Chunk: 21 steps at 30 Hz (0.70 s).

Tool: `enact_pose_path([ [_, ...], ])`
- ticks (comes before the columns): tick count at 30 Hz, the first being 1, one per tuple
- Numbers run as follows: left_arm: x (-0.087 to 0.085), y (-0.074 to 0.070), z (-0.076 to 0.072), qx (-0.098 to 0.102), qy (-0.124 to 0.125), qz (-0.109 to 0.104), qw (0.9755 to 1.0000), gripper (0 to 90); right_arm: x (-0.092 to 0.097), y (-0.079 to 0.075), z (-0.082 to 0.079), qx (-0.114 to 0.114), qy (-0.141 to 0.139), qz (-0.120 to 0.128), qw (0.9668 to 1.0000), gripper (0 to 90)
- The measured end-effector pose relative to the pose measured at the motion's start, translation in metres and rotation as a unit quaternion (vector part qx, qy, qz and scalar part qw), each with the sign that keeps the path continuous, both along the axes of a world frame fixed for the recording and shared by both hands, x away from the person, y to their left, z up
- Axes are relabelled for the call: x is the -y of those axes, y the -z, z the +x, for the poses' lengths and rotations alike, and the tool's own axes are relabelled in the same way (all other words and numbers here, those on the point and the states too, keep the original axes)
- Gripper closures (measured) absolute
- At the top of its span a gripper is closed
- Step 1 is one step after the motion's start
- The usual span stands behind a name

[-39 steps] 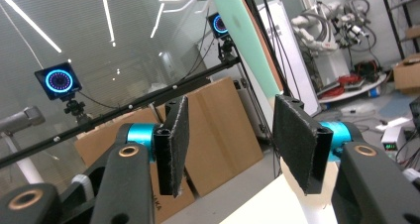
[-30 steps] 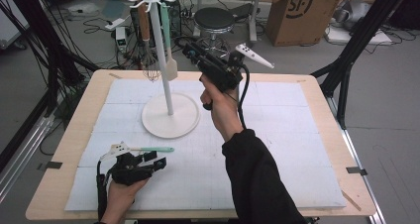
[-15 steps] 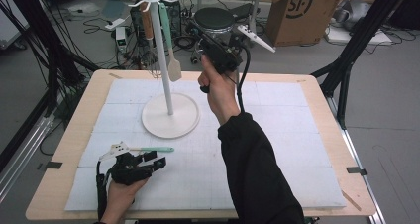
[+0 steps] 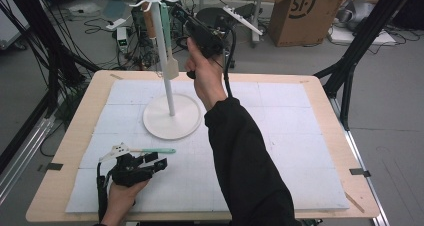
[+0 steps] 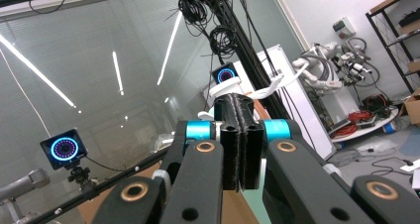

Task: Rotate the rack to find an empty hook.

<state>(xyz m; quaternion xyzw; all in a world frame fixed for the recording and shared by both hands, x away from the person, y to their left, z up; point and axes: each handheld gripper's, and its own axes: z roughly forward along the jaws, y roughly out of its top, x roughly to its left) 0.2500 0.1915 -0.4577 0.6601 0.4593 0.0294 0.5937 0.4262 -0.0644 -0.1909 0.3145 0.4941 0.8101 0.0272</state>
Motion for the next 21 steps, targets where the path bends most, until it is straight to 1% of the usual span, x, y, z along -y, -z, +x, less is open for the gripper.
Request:
enact_pose_path([
  [11,0.000,0.000,0.000,0.000,0.000,-0.003,1.0000,37.7,-0.018,-0.005,-0.005,0.011,-0.007,-0.012,0.9998,90.0],
  [12,0.000,0.000,0.000,0.001,0.001,-0.002,1.0000,37.7,-0.020,-0.006,-0.006,0.009,-0.009,-0.013,0.9998,90.0],
  [18,-0.001,0.000,0.000,0.002,0.004,-0.005,1.0000,37.6,-0.035,-0.006,-0.010,0.012,-0.015,-0.019,0.9996,90.0],
  [21,-0.002,0.000,0.000,0.002,0.003,-0.010,0.9999,37.8,-0.042,-0.005,-0.011,0.009,-0.016,-0.023,0.9996,90.0],
])
